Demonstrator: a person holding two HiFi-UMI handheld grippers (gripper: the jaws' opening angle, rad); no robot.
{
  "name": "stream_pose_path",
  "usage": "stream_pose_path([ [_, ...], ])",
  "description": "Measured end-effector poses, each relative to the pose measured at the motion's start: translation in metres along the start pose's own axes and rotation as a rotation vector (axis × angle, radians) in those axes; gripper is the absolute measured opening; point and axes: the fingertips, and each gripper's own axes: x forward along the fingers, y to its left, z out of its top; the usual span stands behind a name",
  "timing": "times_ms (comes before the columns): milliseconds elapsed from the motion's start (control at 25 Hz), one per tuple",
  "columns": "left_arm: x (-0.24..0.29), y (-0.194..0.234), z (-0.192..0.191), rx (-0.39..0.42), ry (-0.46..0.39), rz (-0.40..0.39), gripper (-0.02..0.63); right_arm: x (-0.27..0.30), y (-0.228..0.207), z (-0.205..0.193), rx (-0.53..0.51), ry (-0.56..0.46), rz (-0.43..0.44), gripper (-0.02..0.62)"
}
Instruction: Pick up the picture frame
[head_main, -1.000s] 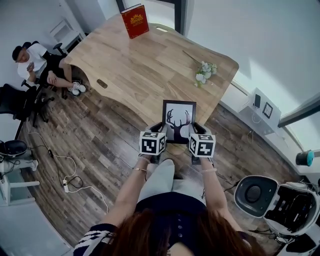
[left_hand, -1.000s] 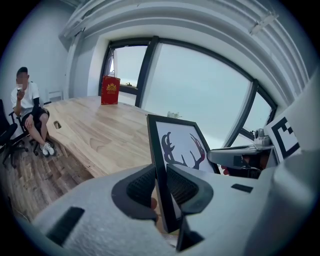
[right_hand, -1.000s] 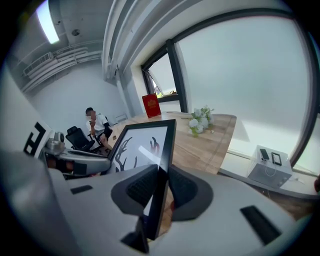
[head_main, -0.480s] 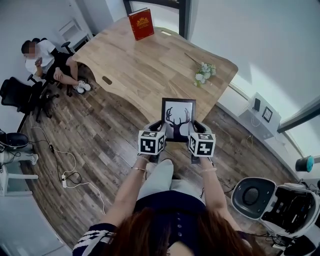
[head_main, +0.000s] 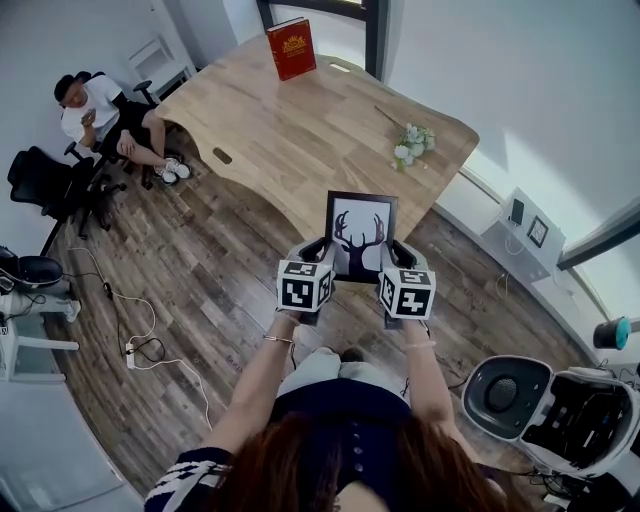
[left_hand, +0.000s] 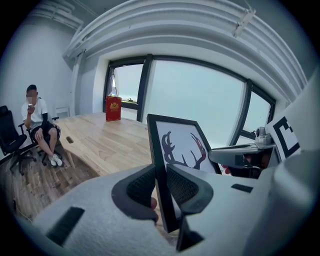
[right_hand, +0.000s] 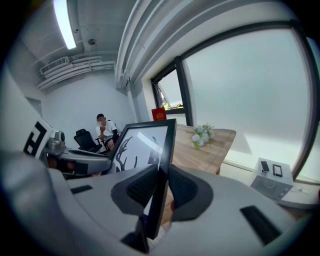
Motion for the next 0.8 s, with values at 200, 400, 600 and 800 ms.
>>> stream_pose_path([
  [200,-0.014,-0.002,-0.001,0.008,-0.018,0.0,0.083,-0.013,0.008,0.0,-0.011,-0.027,-0.006,0.072],
  [400,-0.031,-0.002,0.001,0.02,-0.043,-0.007,0.083,-0.026,0.02,0.002,-0.02,-0.048,-0.016,0.072],
  [600,-0.056,-0.004,0.0,0.034,-0.07,-0.022,0.083,-0.048,0.037,0.003,-0.029,-0.076,-0.037,0.072],
  [800,-0.082,-0.003,0.002,0.049,-0.099,-0.038,0.083,-0.068,0.058,0.006,-0.039,-0.106,-0.054,0.072],
])
